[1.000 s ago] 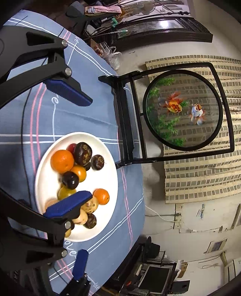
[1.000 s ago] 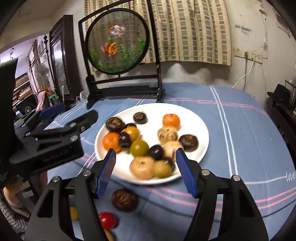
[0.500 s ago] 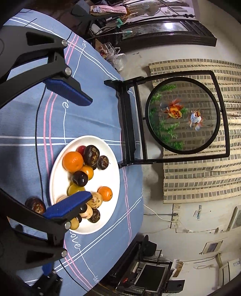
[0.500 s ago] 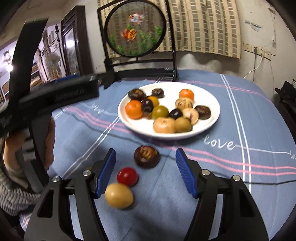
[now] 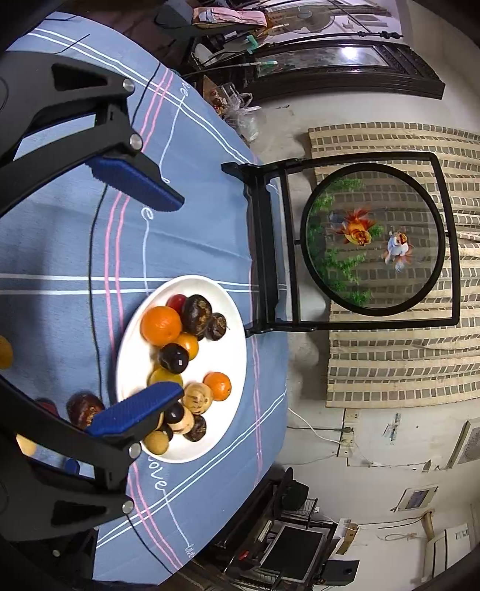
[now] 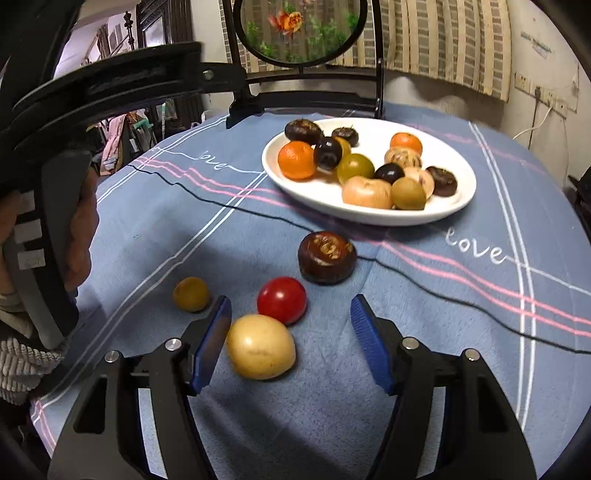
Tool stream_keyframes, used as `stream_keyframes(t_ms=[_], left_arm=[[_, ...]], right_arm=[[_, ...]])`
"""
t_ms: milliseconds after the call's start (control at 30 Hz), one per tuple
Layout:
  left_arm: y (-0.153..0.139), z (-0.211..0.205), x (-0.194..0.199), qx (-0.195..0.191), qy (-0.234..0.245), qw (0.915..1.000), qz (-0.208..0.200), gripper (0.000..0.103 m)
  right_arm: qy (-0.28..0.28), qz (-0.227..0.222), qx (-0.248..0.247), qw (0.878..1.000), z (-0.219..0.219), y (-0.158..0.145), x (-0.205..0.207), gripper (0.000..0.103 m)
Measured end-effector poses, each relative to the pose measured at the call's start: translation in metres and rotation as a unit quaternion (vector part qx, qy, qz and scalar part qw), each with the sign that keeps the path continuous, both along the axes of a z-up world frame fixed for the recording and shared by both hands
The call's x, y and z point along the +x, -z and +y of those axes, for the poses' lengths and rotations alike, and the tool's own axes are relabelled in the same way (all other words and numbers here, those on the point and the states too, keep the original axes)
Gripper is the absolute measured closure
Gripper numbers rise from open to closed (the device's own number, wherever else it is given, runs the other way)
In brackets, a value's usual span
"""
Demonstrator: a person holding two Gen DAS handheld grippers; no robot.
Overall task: Organize fruits
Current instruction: 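Grasp a small yellow fruit with the left tool while the right tool grasps a large pale fruit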
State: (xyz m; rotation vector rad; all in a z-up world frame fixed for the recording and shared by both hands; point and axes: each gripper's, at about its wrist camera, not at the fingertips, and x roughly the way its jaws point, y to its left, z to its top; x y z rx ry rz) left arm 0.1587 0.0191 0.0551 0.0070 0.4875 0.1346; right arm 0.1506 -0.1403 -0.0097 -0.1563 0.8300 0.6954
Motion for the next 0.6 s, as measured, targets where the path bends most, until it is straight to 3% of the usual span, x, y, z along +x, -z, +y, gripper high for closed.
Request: stream_keyframes(t_ms=[200,400,500,600], left_arm=[[0.028,0.015,-0.020,-0.026,0.046,0.9968,0.060,0.008],[0.055,0.019,-0.039,-0.046,0.098,0.9880,0.110,0.007],[0.061,0.006,-0.044,-0.035,0.129,0.9838,0.119,0.007],[0.068,-0.013,-0.044,0.001,0.155,0.9795,0.129,0.007]], right_arm=[[-0.024,0.037,0.003,0.999,0.004,0.010,-0.003,0.066],[-0.024,0.043,0.018,0.999,-0.005,0.006,-0.007,0.066],[-0.003,0.036,0.037,0.999,-0.023,-0.003,-0.006,0.066],[0.019,0.031,0.049,0.998,-0.038,-0.008,-0.003,0.066]])
